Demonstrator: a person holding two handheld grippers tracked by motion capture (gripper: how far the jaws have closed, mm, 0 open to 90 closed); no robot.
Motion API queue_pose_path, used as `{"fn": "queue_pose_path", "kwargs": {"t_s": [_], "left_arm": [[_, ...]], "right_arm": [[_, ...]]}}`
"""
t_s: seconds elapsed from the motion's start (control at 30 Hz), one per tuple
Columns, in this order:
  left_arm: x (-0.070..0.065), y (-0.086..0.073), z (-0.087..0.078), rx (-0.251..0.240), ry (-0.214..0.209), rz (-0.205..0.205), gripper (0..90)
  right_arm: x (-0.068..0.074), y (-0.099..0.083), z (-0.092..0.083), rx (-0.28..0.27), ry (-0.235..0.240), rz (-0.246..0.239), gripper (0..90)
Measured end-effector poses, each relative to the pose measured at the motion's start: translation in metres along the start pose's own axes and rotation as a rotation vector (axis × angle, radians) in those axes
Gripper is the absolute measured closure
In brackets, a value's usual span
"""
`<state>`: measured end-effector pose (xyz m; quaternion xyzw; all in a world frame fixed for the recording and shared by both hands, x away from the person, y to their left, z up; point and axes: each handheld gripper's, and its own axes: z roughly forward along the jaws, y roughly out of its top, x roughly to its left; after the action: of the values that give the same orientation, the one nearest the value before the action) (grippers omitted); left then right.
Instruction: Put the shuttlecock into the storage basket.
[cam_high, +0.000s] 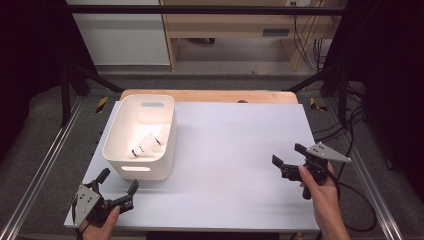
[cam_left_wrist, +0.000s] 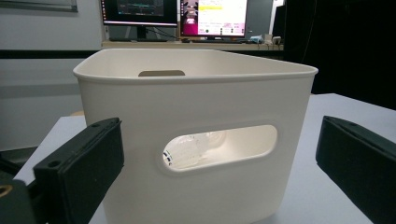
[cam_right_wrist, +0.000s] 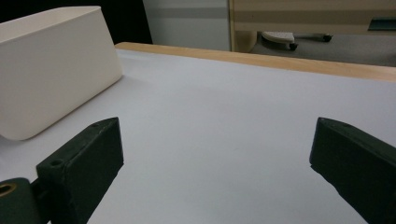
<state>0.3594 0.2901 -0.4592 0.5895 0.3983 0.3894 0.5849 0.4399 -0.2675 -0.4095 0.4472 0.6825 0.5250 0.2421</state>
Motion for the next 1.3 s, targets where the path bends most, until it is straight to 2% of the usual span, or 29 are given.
{"fn": "queue_pose_path", "kwargs": {"t_s": [0.43,0.63,0.87,1.03,1.3], "left_arm": [[-0.002,0.000,0.000,0.004,-0.009,0.009,0.8],[-0.002,0.000,0.000,0.003,-0.012,0.013,0.9],[-0.002,0.000,0.000,0.003,-0.014,0.014,0.8],[-0.002,0.000,0.000,0.000,-0.016,0.006,0.8],[-0.003,0.000,0.000,0.003,-0.019,0.015,0.8]], "right_arm": [[-0.001,-0.016,-0.004,0.021,-0.015,0.002,3.6],[0.002,-0.024,-0.008,0.026,-0.016,-0.032,4.7],[0.004,-0.031,-0.011,0.020,-0.010,-0.036,5.1],[0.006,-0.034,-0.012,0.014,-0.006,-0.055,5.1],[0.011,-0.040,-0.011,-0.001,0.012,-0.077,5.1]]}}
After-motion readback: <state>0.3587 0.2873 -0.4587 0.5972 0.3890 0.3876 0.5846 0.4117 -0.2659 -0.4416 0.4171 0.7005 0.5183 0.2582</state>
